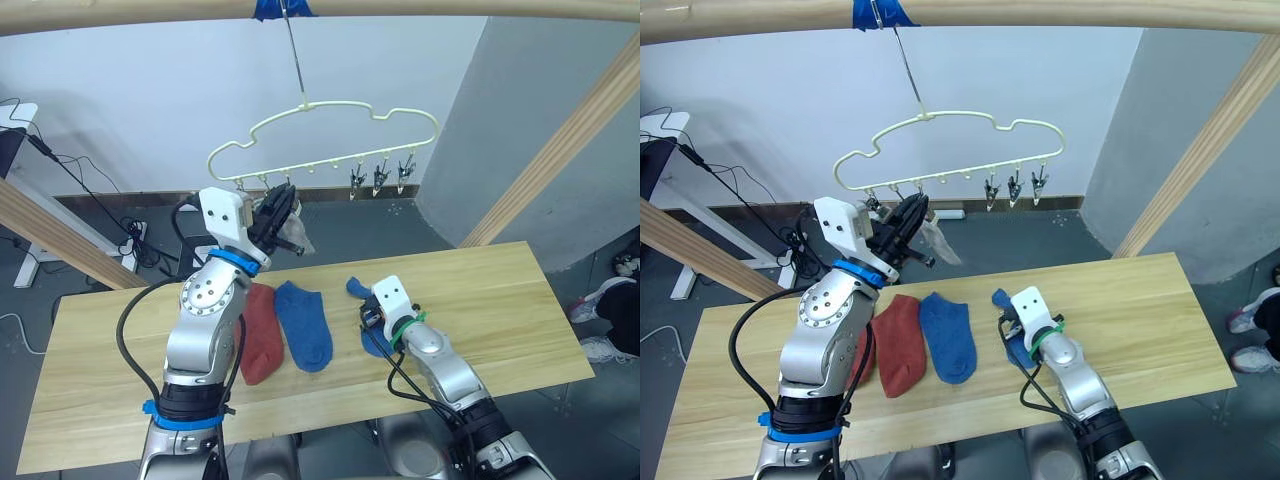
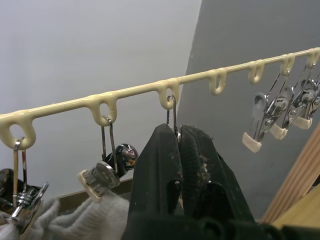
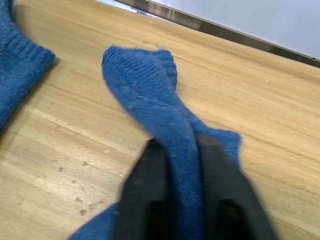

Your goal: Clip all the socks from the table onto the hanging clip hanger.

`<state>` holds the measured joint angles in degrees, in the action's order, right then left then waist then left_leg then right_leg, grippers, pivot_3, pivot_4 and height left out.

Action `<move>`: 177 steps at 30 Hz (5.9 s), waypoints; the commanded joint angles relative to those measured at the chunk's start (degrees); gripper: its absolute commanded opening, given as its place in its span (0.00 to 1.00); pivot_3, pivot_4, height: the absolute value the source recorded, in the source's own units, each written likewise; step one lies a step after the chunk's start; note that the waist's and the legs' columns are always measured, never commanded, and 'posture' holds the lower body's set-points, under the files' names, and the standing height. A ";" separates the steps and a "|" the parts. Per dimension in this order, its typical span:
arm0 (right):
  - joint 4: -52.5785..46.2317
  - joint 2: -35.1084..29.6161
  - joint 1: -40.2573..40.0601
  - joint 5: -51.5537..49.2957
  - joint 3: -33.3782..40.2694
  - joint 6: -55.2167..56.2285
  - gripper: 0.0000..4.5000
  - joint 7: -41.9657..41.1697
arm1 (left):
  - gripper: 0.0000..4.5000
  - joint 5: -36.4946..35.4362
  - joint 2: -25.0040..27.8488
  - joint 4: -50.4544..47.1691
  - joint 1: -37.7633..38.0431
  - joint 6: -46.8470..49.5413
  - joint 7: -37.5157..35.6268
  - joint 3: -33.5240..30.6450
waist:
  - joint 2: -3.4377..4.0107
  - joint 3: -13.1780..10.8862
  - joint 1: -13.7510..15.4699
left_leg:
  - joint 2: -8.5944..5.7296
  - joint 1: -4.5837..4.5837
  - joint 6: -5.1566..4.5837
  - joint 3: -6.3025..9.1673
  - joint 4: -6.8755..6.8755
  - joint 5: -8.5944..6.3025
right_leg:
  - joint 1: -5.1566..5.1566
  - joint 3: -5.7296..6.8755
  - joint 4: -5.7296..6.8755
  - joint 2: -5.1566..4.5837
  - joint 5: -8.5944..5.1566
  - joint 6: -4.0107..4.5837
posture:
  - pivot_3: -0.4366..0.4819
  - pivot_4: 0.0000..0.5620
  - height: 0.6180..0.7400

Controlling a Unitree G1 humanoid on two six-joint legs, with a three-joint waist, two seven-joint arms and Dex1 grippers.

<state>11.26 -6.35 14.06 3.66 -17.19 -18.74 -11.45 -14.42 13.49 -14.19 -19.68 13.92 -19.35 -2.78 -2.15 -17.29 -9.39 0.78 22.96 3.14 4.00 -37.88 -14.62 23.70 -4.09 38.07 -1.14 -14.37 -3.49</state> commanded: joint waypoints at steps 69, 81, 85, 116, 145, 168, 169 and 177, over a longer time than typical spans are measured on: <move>-13.33 8.89 11.25 -0.67 -1.95 6.10 0.34 -8.81 | 0.84 -19.93 2.83 -7.62 0.01 15.61 -0.32 -4.99 | 0.01 0.01 -0.20 | -0.04 0.08 0.01 0.12 0.00 0.00 | 0.07 0.10 0.07 -0.08 0.05 0.07 | 0.20 0.42 1.00; -25.97 -6.78 3.95 -0.33 -3.04 0.00 0.57 -18.01 | 0.84 -15.00 11.48 -9.88 7.34 9.80 -11.49 -1.80 | 0.02 0.03 -0.10 | -0.05 0.08 0.01 0.09 0.01 0.00 | 0.09 0.09 0.06 -0.09 0.05 0.08 | 0.20 0.41 1.00; -32.57 -11.71 3.13 -1.35 1.00 -4.36 0.57 -19.47 | 0.84 -15.52 16.29 -10.60 9.92 8.15 -18.46 -2.42 | 0.03 0.04 -0.21 | 0.03 0.05 0.01 0.09 -0.01 0.01 | 0.10 0.09 0.10 0.00 0.08 0.13 | 0.20 0.40 1.00; -34.20 -8.12 15.25 -10.43 8.27 -14.48 0.57 -15.63 | 0.84 -13.23 24.16 -10.35 10.14 1.16 -30.00 -1.20 | 0.05 1.13 -0.26 | -0.02 0.05 0.00 -0.06 -0.10 0.03 | 0.31 -0.04 0.55 -0.04 0.10 0.16 | 0.23 0.35 1.00; -21.95 1.33 23.79 -9.41 6.13 -12.61 0.57 -10.11 | 0.84 -11.56 23.29 -9.54 10.08 0.28 -30.18 -0.01 | 0.06 1.14 -0.35 | -0.01 0.03 -0.07 -0.04 -0.11 0.10 | 0.41 -0.03 0.82 -0.01 0.09 0.19 | 0.23 0.36 1.00; -24.63 4.34 23.02 -6.80 7.23 -17.81 0.57 -0.72 | 0.84 -9.80 21.96 -7.53 10.76 -2.20 -30.94 0.67 | 0.06 1.14 -0.36 | -0.01 0.03 -0.07 -0.02 -0.11 0.10 | 0.43 -0.03 0.84 -0.01 0.10 0.20 | 0.23 0.37 1.00; -24.92 4.34 22.84 -6.94 7.26 -18.04 0.57 -0.68 | 0.84 -9.69 21.88 -7.45 10.74 -2.32 -30.96 0.74 | 0.06 1.14 -0.37 | -0.01 0.03 -0.07 -0.03 -0.11 0.10 | 0.42 -0.03 0.84 -0.01 0.10 0.20 | 0.23 0.37 1.00; -24.31 4.59 23.21 -6.80 6.70 -17.76 0.66 -0.57 | 0.84 -9.35 21.79 -6.63 10.43 -2.83 -31.44 0.86 | 0.06 1.14 -0.45 | -0.01 0.03 -0.08 -0.04 -0.11 0.10 | 0.42 -0.03 0.84 -0.01 0.10 0.20 | 0.23 0.37 1.00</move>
<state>-11.21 -2.11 36.71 -3.38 -10.39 -37.52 -12.40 -23.90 35.47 -19.92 -9.15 12.14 -50.67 -1.94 -2.09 -16.15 -9.84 0.77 22.99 3.06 3.96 -37.99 -14.52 24.12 -4.12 38.91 -1.15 -14.27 -3.29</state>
